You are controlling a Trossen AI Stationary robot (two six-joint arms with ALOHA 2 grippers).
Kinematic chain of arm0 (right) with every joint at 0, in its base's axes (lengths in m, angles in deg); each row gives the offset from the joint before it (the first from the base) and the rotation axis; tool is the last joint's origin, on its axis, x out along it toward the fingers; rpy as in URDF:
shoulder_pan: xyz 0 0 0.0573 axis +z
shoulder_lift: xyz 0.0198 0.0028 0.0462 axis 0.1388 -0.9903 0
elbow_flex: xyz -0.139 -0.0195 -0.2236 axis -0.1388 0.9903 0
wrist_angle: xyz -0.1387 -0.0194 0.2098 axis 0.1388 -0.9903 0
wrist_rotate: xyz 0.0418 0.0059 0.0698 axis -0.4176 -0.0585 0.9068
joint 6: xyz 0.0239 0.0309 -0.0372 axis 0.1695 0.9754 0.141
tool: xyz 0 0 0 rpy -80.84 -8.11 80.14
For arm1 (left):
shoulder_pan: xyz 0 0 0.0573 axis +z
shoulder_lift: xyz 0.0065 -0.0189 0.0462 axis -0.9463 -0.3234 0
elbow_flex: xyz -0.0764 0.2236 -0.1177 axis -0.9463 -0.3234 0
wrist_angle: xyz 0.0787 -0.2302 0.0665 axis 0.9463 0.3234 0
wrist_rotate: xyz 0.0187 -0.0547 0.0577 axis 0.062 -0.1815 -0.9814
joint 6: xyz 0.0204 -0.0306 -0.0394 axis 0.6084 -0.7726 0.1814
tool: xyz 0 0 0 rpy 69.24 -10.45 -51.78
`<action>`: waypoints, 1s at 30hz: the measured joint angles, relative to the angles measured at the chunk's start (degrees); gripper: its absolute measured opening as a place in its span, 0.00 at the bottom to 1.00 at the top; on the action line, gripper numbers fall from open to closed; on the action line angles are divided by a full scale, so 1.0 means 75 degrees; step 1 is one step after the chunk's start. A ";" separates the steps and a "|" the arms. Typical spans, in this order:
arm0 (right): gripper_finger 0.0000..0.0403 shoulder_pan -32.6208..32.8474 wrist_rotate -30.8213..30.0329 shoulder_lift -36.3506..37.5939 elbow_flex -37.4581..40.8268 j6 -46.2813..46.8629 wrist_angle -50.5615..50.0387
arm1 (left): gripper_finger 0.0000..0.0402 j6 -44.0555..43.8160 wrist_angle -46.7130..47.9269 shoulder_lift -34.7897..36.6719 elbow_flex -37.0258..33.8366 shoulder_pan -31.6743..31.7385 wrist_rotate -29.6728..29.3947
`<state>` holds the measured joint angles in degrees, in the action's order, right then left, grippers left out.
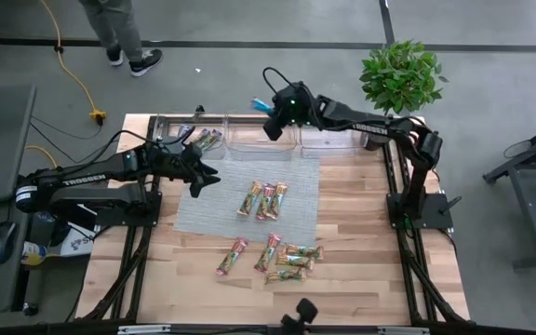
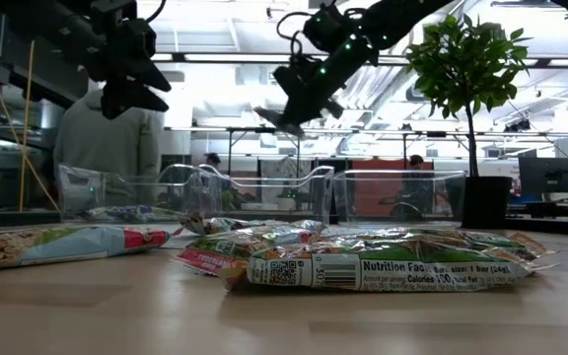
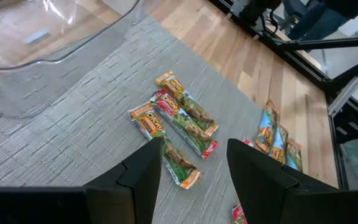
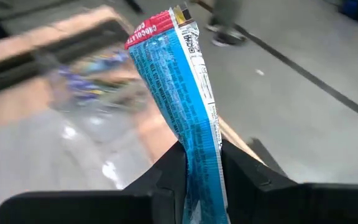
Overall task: Pick and place Granola Bars by type
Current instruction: Put the red granola bar into the middle transparent bin
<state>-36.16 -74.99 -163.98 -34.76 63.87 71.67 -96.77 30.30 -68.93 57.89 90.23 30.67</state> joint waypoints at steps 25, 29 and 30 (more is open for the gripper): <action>0.18 -0.0126 0.1065 -0.0009 0.1928 0.0701 0.1073 | 0.44 -0.0302 0.0055 -0.0003 0.0000 -0.0001 -0.0025; 0.23 -0.0154 0.1278 -0.0003 0.1941 0.0461 0.1378 | 0.44 -0.0302 0.0058 -0.0003 0.0000 -0.0001 -0.0025; 0.25 -0.0158 0.1296 -0.0006 0.1948 0.0408 0.1406 | 0.44 -0.0301 0.0058 -0.0003 0.0000 -0.0001 -0.0025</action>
<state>-37.35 -65.27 -164.02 -20.15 66.93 82.22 -99.03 30.74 -68.95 57.89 90.22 30.48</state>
